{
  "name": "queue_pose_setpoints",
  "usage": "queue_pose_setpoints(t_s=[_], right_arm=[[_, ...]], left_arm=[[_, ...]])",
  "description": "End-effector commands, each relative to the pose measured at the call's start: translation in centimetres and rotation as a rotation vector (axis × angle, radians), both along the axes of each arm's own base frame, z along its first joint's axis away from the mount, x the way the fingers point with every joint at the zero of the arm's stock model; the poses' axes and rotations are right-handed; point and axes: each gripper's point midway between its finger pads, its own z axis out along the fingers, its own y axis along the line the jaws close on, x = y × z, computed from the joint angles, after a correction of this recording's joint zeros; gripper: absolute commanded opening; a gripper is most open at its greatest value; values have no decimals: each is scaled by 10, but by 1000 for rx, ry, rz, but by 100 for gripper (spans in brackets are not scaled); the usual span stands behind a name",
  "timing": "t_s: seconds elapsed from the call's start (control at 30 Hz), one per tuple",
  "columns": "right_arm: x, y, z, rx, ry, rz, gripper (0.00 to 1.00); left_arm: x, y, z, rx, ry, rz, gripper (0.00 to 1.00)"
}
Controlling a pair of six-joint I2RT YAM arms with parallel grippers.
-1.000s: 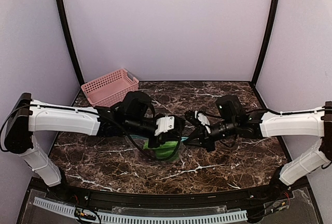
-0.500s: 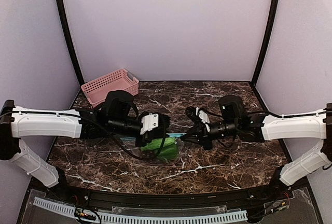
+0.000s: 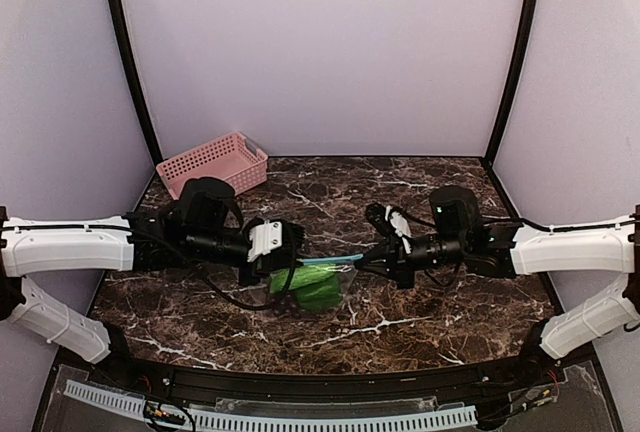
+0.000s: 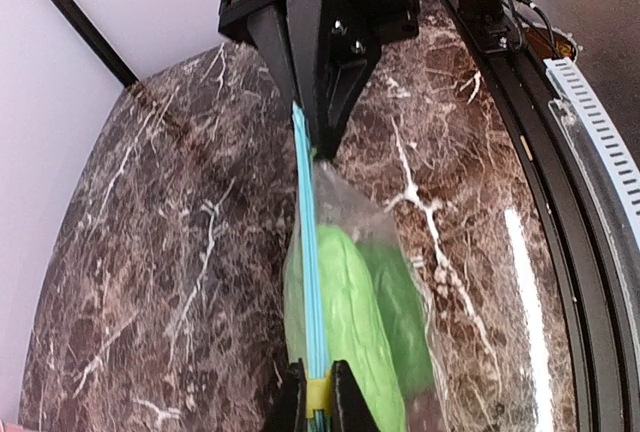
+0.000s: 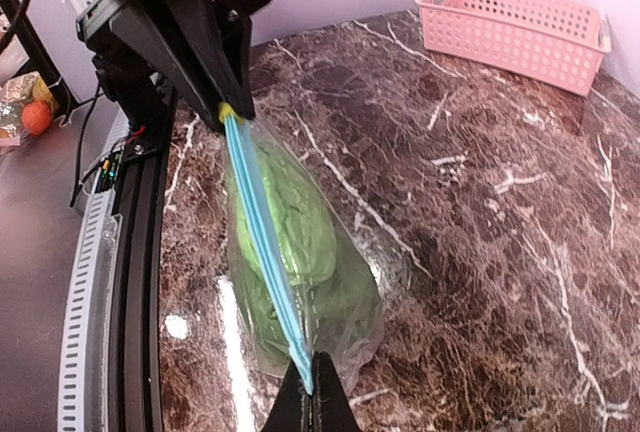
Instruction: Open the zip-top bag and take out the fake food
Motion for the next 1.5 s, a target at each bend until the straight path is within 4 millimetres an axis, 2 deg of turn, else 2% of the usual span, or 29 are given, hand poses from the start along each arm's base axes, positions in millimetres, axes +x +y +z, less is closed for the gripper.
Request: queue_pose_setpoints(t_s=[0.0, 0.13, 0.27, 0.6, 0.87, 1.03, 1.13, 1.27, 1.37, 1.43, 1.47], right_arm=[[26, -55, -61, -223, 121, -240, 0], [14, -44, -50, -164, 109, -140, 0], [20, -45, -43, -165, 72, -159, 0], [43, -70, -59, -203, 134, -332, 0], [60, -83, -57, -198, 140, -413, 0], [56, -79, -49, -159, 131, -382, 0], [49, -67, -41, -122, 135, -308, 0], [34, -44, -25, -97, 67, -187, 0], [25, -33, -21, -105, 24, -134, 0], [21, -28, -12, -85, -8, -111, 0], [19, -26, -6, -72, -27, -101, 0]], left_arm=[[5, 69, -42, 219, 73, 161, 3], [0, 65, -37, 173, 81, 129, 1], [-2, 56, -33, 156, 111, 95, 1], [1, 91, -41, 214, 44, 208, 3], [1, 114, -43, 249, 10, 282, 7], [0, 114, -42, 241, 1, 279, 9], [2, 102, -40, 230, 31, 249, 21], [2, 77, -20, 173, 87, 186, 40], [5, 66, 8, 84, 55, 170, 49], [12, 62, 33, -5, -10, 185, 59], [14, 61, 39, -29, -19, 198, 62]])
